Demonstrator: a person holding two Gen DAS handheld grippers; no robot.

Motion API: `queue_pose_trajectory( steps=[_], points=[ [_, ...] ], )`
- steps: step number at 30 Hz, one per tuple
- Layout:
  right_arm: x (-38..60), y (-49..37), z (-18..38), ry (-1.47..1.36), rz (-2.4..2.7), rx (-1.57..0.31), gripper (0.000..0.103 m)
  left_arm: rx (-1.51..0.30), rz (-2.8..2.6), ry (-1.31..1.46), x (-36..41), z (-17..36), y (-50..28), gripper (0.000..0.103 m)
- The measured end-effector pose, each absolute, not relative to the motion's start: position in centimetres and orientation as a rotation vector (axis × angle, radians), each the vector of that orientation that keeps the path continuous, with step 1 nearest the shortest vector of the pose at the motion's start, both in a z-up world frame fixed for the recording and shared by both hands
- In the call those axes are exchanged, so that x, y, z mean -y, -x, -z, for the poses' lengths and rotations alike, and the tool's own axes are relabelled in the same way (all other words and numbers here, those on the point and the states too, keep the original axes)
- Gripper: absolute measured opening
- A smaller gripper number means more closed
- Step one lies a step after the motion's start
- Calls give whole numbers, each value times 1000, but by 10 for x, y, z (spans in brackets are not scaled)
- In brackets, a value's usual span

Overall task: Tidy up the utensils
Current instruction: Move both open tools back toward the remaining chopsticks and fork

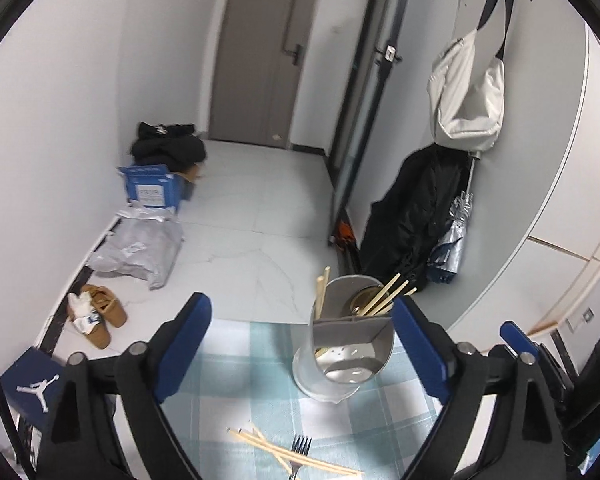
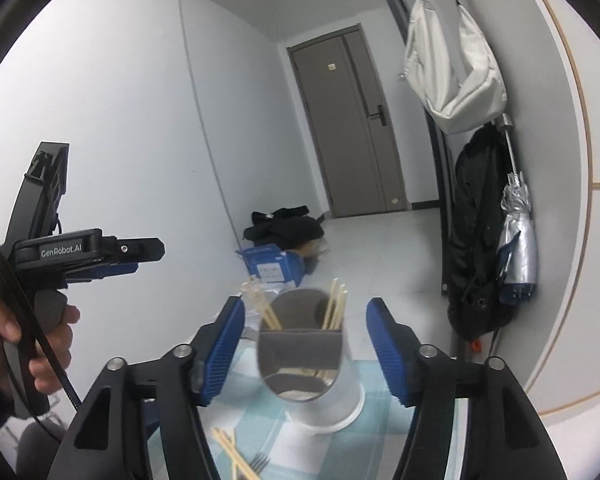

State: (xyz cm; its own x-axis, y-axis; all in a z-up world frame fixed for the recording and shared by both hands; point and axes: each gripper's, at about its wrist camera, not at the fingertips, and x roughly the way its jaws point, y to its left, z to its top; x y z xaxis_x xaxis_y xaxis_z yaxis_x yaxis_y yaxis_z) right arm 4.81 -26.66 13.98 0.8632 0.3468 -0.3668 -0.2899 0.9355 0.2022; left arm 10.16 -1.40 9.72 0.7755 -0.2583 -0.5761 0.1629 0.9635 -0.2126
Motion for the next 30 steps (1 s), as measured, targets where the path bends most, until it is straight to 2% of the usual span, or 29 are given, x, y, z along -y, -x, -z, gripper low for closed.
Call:
queue_pose_trajectory(
  steps=[6,13,20,30],
  points=[
    [251,-18,-140,-114,-356,-422,75,-591,157,166,5,-94,-71,101],
    [243,2,-133,-90,-351,-450,83,-565,124,202,-2,-78,-46,102],
    [239,14,-118,-81,-344,-486,88,-589,100,226,-8,-50,-31,102],
    [235,18,-75,-61,-310,-599,88,-659,72,219,-17,-2,-20,102]
  ],
)
